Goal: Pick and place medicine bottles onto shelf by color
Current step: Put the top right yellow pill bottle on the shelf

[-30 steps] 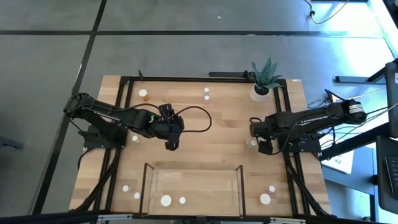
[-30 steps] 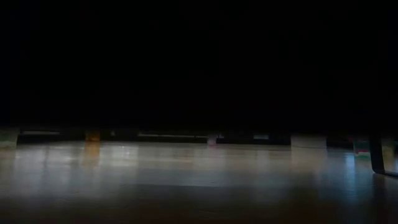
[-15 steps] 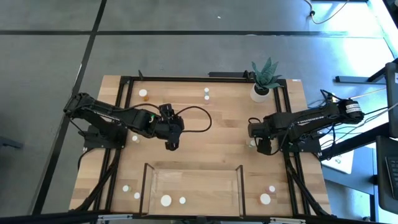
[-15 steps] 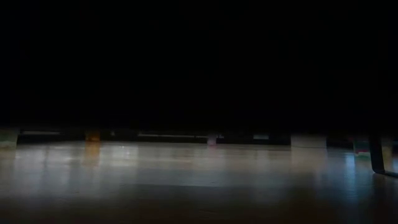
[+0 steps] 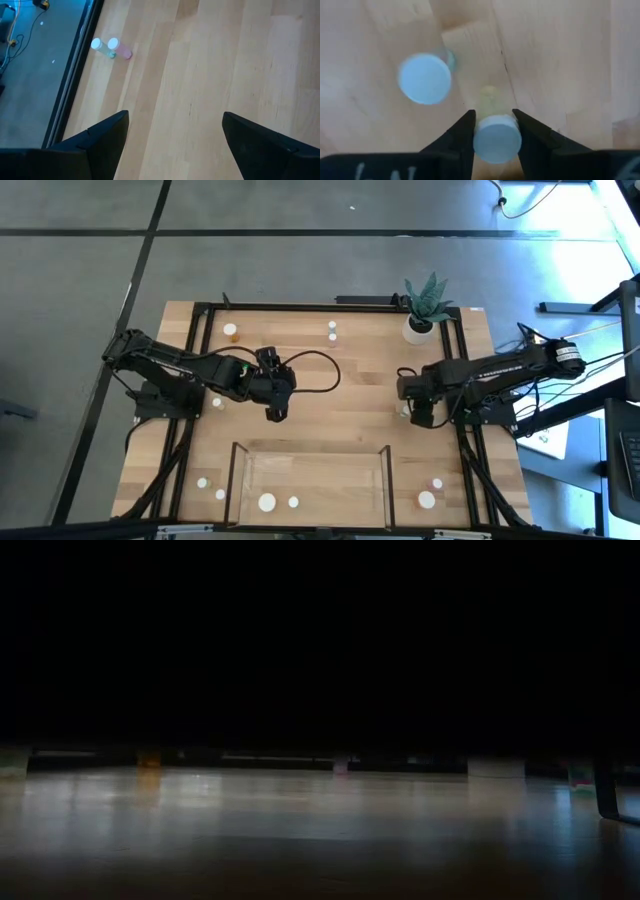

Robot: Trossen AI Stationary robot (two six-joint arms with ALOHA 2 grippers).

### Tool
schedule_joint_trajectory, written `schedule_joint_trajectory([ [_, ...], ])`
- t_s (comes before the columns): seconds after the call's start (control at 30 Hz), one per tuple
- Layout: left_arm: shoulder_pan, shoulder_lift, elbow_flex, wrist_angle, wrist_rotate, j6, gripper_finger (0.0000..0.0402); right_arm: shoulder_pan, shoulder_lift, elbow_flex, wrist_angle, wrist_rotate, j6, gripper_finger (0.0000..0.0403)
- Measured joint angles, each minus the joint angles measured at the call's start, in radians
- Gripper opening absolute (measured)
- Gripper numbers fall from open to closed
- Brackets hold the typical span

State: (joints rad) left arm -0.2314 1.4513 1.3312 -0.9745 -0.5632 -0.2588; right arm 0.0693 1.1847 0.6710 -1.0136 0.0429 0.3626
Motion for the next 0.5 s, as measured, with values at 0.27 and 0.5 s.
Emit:
schedule_joint_trajectory([
  [0.27,0.000,0.000,0.000,0.000,0.000,0.000,0.0315,0.000,0.000,0.186,-0.127,0.061,0.012,0.0116],
  [0.5,0.000,0.000,0.000,0.000,0.000,0.000,0.0315,-0.002,0.008,0.443,-0.275,0.222,0.093,0.0116],
])
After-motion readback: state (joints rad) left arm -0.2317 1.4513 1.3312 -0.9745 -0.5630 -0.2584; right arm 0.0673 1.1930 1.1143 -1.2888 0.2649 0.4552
